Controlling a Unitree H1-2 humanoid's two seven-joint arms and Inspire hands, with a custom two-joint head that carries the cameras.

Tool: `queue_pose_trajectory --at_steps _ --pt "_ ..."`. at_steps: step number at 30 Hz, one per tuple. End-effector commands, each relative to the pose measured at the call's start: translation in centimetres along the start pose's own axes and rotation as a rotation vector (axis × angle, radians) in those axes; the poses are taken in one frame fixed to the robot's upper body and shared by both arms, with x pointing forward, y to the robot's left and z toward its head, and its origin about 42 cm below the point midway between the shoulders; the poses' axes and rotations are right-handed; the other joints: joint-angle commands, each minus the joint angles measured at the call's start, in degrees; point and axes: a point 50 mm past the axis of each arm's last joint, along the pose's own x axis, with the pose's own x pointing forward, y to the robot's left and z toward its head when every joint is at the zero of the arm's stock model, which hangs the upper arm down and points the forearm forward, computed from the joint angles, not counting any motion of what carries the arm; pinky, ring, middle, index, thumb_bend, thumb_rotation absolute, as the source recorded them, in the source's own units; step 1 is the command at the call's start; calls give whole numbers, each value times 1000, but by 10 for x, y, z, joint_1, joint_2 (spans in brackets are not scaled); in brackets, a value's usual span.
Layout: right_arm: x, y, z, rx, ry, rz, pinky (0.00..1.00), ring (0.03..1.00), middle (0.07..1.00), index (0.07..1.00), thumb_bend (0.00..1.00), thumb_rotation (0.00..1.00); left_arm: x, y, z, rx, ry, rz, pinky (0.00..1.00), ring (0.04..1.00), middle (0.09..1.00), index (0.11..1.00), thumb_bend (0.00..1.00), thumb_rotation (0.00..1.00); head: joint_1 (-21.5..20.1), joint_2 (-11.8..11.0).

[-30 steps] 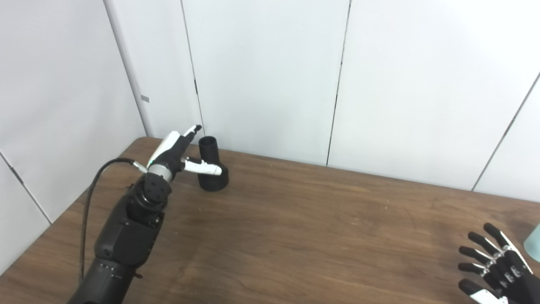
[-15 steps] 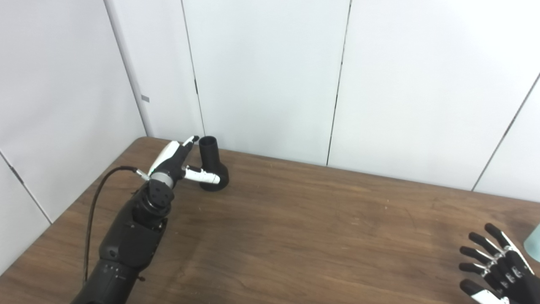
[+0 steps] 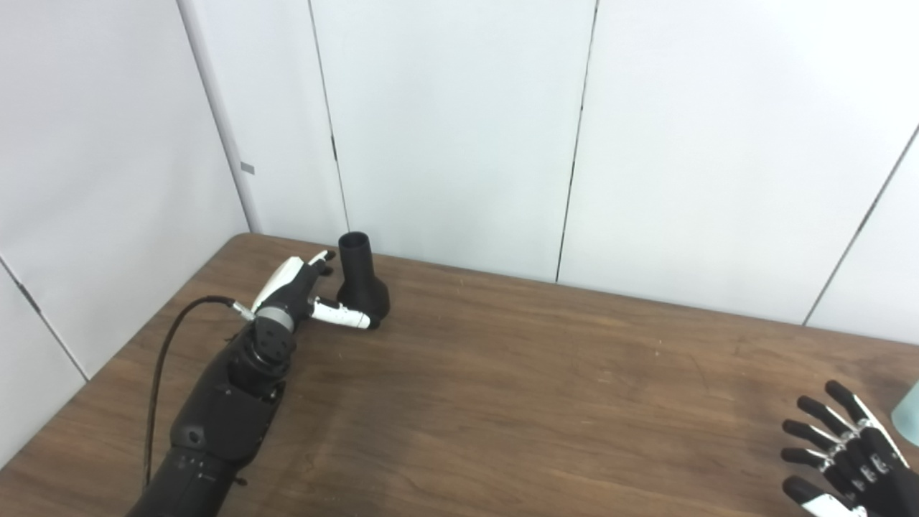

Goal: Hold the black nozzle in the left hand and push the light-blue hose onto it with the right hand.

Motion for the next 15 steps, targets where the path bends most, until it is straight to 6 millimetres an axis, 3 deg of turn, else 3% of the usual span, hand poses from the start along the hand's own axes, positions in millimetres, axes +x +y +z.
queue_pose_trajectory --at_steps 1,15 --pt "5 -4 18 -14 -72 3 626 752 834 918 759 246 5 17 17 -7 -58 56 1000 923 863 890 955 188 0 0" --pt "2 -2 18 -21 -62 0 611 740 829 907 765 246 11 4 5 -32 -60 27 992 920 851 829 938 166 -7 8"
